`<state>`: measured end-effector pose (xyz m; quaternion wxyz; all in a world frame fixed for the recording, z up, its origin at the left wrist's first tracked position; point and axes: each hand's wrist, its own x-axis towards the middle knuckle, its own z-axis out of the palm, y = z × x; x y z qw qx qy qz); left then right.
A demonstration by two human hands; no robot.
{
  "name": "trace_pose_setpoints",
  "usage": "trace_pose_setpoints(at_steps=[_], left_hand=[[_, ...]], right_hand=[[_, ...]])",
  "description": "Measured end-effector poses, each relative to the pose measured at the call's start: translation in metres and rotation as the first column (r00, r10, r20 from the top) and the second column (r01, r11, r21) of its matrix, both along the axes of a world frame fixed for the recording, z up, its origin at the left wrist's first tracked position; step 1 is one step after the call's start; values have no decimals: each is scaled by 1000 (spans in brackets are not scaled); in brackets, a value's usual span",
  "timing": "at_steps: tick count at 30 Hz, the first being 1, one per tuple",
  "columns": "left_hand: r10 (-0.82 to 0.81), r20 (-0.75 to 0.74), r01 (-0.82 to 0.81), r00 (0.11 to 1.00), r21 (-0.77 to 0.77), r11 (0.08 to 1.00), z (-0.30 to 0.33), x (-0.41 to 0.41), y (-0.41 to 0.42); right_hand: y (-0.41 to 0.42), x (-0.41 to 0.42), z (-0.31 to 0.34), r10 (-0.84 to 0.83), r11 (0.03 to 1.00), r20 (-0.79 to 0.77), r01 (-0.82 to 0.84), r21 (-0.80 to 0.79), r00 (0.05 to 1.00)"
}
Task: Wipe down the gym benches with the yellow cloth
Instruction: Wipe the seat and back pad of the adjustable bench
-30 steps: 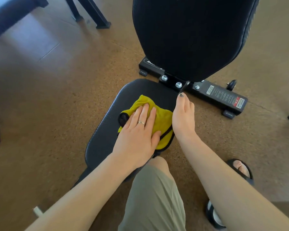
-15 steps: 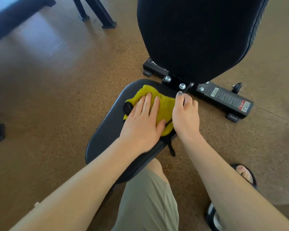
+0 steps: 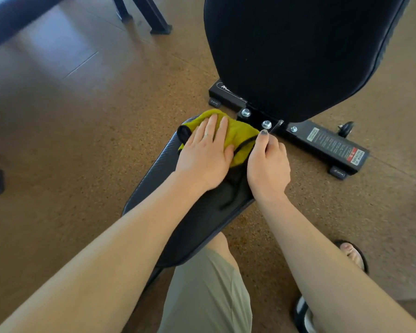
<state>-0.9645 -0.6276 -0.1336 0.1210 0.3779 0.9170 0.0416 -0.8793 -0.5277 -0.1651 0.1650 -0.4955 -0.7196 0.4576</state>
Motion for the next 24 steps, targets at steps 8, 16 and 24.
trace_pose_setpoints(at_steps=[8,16,24], left_hand=[[-32,-45,30,998,-50,998,-3,23,-20],[-82,-105,94,991,108,990,-21,-36,19],[327,93,-339,940,192,921,-12,-54,-23]], right_hand=[[-3,-6,-5,-76,996,5,75,48,997],[0,-4,-9,-74,993,-2,74,94,997],[-1,-4,-7,-64,992,37,59,115,997]])
